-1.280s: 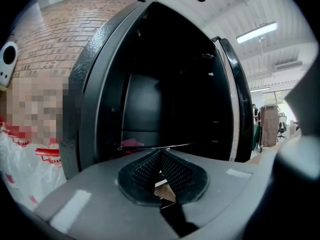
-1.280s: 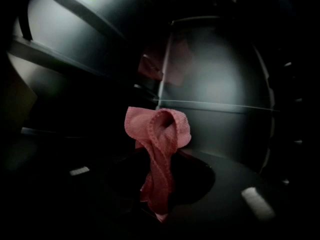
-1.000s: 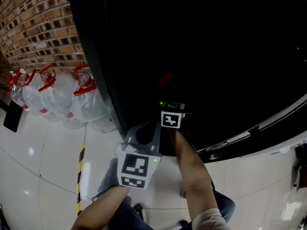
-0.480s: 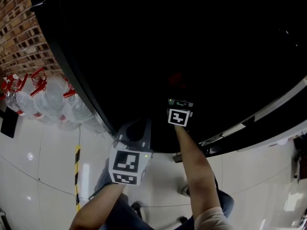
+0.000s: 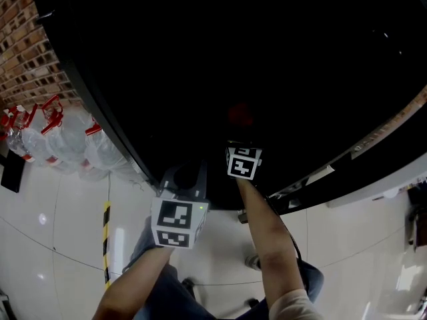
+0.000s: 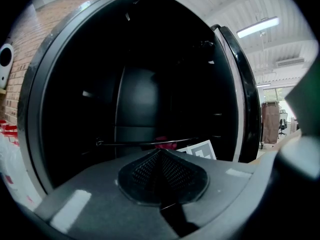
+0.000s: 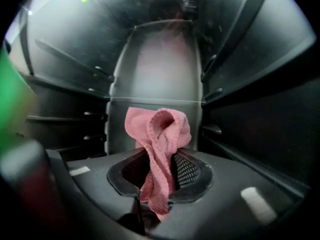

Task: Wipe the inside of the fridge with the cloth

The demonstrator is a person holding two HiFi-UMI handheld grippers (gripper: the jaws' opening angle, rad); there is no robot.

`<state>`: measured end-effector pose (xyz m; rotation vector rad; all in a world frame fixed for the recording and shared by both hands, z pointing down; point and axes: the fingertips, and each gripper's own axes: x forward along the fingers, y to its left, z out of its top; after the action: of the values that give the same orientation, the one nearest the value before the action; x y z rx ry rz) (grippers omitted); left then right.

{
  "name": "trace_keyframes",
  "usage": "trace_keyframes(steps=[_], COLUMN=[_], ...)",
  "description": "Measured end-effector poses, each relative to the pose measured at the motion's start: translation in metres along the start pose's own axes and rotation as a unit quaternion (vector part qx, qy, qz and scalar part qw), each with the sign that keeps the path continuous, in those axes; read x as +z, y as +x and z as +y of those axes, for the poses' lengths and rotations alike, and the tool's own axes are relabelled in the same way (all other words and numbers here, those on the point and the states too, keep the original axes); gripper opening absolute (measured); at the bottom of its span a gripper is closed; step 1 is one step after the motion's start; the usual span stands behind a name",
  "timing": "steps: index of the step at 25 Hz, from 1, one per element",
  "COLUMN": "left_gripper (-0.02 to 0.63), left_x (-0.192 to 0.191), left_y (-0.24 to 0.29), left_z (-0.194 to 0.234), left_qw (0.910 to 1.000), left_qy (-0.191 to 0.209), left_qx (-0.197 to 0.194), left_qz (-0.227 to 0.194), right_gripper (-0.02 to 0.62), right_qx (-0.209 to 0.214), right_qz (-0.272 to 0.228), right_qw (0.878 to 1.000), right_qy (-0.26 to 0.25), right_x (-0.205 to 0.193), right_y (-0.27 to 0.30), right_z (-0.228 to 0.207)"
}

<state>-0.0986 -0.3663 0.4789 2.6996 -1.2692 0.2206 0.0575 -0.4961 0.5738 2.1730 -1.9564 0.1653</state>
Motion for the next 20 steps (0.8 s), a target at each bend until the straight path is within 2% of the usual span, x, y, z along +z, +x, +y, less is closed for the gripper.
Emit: trace_keyframes(steps=[12, 20], left_gripper=[-0.005, -0.005], left_x=[-0.003, -0.002], left_y=[-0.003, -0.017], left_z=[-0.011, -0.027], left_qw=[0.9999, 0.9999], left_qy=[-0.006, -0.012], left_qx=[0.007, 0.003], left_qz=[0.009, 0.008], right_gripper=[0.104, 0.104], right_qx=[0.002, -0.017], right_qz=[-0.01, -0.008], right_qw=[1.0, 1.0], right_qy=[-0.003, 0.012], right_x=[-0.002, -0.001], right_y=[-0.065, -0.114], right_z=[0.006, 0.002])
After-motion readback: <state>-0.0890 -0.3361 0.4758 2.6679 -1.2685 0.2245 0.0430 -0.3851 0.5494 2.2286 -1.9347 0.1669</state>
